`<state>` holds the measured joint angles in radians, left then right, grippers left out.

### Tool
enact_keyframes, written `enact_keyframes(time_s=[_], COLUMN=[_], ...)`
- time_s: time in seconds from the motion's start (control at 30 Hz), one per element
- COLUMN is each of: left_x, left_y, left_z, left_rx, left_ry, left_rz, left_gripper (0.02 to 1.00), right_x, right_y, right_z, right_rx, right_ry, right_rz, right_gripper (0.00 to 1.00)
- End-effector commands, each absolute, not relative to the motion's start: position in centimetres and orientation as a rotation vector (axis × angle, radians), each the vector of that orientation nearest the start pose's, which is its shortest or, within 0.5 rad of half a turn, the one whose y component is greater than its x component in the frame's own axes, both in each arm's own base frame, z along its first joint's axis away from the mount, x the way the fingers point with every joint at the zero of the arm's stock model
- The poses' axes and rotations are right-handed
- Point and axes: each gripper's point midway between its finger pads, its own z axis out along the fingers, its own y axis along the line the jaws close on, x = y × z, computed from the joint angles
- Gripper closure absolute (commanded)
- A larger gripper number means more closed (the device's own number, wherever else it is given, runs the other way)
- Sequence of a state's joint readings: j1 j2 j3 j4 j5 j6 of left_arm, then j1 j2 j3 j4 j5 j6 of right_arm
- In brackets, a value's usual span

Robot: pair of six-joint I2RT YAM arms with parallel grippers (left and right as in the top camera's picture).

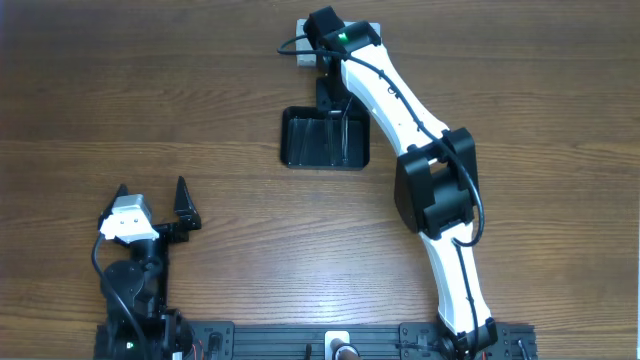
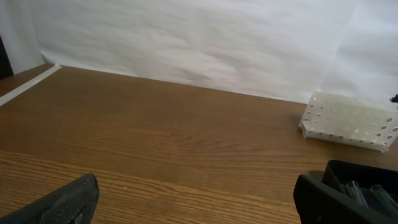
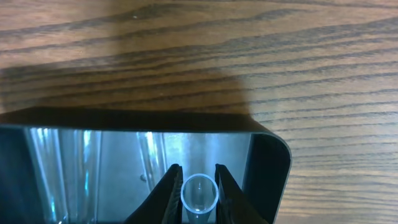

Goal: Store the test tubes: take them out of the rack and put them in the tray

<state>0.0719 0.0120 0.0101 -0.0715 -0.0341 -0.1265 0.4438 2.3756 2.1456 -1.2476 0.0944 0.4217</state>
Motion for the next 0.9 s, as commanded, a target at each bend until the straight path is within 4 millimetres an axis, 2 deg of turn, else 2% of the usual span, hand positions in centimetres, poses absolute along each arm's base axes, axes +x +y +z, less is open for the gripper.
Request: enact_keyframes(time_s=[0.03, 0.47, 0.53, 0.77, 0.9], left_x=[24.5, 24.5, 24.5, 24.5, 24.5], left_y=[2.4, 2.4, 2.4, 2.4, 2.4], left_z=[15.7, 15.7, 15.7, 15.7, 15.7], left_rx=[-0.179, -0.179, -0.179, -0.179, -0.179], left_ry=[1.633, 1.633, 1.633, 1.633, 1.633], left_rz=[0.001, 0.001, 0.001, 0.001, 0.001], left_gripper=[0.023, 0.02, 0.023, 0.023, 0.023], right_x=[44.6, 44.7, 44.7, 44.5, 44.1], right_y=[18.9, 19.0, 19.0, 19.1, 19.8], right_z=[3.6, 1.9, 1.8, 1.7, 2.6], right_rx=[0.003, 0.003, 0.003, 0.001, -0.002], right_ry=[3.05, 3.065, 3.068, 3.08, 3.086], right_rz=[-0.088, -0.099, -0.102, -0.085, -0.025], right_gripper=[0.844, 0.831, 0.805, 0.566, 0.487])
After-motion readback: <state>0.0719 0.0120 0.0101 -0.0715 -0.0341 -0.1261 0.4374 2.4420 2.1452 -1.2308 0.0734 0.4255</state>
